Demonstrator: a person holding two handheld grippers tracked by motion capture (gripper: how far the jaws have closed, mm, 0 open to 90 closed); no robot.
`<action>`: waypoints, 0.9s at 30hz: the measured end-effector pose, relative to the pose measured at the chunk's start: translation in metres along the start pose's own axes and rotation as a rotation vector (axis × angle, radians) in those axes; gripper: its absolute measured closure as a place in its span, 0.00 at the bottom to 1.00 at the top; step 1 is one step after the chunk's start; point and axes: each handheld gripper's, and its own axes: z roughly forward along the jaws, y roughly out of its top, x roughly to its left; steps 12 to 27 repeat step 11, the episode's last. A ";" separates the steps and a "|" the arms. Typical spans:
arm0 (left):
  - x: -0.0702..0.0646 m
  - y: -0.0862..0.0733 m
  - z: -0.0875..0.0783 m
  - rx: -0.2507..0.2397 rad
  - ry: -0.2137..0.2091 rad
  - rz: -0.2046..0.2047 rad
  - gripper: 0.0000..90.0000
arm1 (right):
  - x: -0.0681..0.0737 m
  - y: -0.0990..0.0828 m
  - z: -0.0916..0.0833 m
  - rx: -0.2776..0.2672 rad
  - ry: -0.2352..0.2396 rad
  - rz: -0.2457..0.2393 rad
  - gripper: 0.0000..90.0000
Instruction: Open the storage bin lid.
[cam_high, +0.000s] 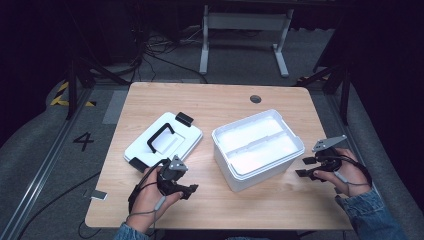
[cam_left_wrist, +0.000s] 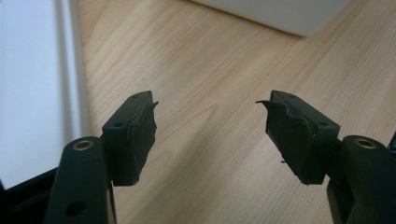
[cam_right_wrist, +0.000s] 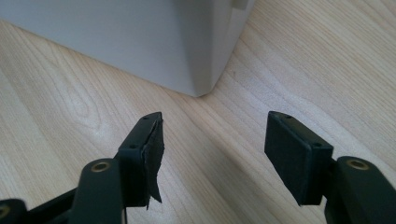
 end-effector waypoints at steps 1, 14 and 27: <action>0.000 -0.001 0.004 0.001 0.000 0.000 0.38 | 0.000 0.000 0.000 0.000 0.000 0.000 0.43; -0.001 -0.007 0.028 0.070 -0.019 0.005 0.38 | -0.001 -0.001 -0.001 -0.001 -0.001 0.013 0.42; -0.001 -0.007 0.028 0.070 -0.019 0.005 0.38 | -0.001 -0.001 -0.001 -0.001 -0.001 0.013 0.42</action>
